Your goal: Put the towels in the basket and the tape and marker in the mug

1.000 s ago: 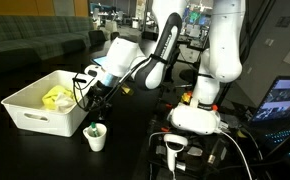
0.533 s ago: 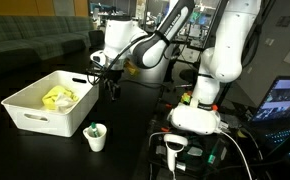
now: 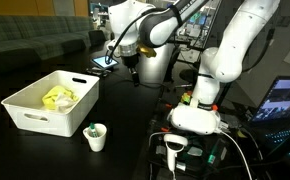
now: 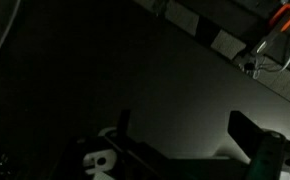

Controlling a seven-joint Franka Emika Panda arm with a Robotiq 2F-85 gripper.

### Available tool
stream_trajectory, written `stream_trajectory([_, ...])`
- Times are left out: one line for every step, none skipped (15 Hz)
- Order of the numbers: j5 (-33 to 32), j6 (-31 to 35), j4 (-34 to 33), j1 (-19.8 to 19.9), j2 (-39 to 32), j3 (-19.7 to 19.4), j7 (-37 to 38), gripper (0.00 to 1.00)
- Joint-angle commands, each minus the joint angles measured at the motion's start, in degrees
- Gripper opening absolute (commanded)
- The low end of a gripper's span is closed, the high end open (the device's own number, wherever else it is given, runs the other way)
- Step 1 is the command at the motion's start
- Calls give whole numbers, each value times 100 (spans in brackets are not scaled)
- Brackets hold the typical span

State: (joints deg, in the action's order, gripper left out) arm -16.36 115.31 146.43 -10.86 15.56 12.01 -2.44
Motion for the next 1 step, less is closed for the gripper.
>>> stream_trajectory([11,-127,14,-18,122,-15,17,100])
